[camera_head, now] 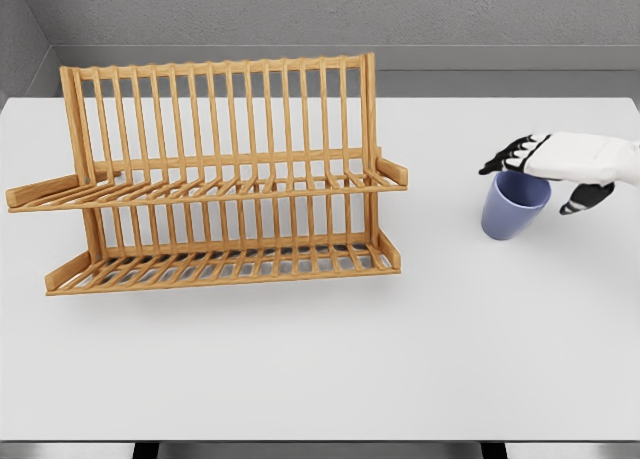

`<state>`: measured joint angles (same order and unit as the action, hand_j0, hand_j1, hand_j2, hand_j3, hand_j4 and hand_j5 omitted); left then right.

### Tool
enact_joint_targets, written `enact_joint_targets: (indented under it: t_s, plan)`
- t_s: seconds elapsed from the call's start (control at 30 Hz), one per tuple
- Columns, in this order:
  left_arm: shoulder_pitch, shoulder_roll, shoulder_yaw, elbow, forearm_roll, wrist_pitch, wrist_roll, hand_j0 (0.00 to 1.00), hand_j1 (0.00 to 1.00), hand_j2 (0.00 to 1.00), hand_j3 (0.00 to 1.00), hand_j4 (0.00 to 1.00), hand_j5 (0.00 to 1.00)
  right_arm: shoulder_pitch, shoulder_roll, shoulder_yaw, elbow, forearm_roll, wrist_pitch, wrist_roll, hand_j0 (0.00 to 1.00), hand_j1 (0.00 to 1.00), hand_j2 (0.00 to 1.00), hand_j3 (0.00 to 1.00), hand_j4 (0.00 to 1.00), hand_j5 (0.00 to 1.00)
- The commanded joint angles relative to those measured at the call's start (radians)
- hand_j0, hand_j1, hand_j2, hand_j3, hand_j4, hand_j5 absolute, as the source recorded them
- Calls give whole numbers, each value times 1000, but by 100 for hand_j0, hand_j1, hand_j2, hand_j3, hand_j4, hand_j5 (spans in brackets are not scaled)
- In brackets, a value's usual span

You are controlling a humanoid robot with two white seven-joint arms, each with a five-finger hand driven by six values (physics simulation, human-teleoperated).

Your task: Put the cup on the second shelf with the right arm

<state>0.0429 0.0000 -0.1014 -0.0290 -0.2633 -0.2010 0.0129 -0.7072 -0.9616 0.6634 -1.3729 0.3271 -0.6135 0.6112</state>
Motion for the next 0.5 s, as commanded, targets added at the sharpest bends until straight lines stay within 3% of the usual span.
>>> enact_joint_targets:
  t_s: [0.0,0.47]
  plan:
    - [0,0,0,0,1,0,-1,100,100,100,100,100,100,0,9,12,12,-5,3,0,100,100,100,100,100,100]
    - [0,0,0,0,1,0,-1,100,100,100,100,100,100,-8,27,12,32,-5,3,0,100,100,100,100,100,100]
